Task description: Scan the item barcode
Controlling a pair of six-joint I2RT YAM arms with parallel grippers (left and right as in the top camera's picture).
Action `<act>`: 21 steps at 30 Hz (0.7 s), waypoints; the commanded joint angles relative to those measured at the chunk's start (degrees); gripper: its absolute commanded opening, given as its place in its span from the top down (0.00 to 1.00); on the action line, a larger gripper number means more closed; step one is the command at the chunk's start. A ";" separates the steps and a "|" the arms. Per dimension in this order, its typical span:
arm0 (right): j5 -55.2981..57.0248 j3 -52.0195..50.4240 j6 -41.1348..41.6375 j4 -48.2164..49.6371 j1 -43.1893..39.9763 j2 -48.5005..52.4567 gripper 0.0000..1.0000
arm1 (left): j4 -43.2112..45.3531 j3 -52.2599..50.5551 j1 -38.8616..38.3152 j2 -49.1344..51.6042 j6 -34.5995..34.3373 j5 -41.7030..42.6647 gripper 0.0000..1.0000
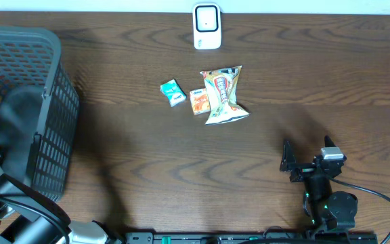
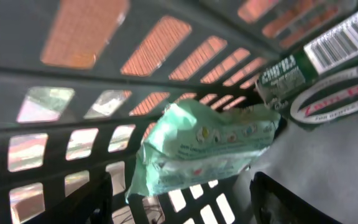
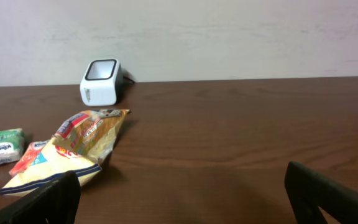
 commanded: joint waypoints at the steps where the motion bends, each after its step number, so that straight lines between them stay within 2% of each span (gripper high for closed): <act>1: -0.02 -0.07 0.76 -0.20 -0.31 -0.02 0.01 | 1.14 -0.33 0.35 -0.26 0.22 -1.31 0.31; 6: -0.02 -0.07 0.76 -0.20 -0.31 -0.02 0.01 | 4.68 -3.78 0.37 -0.26 0.22 1.60 0.31; 14: -0.02 -0.07 0.76 -0.20 -0.31 -0.02 0.01 | 12.55 -8.31 0.55 -0.26 0.28 1.03 0.31; 21: -0.02 -0.07 0.76 -0.20 -0.31 -0.02 0.01 | 13.70 -8.28 0.59 -0.37 3.26 0.98 0.30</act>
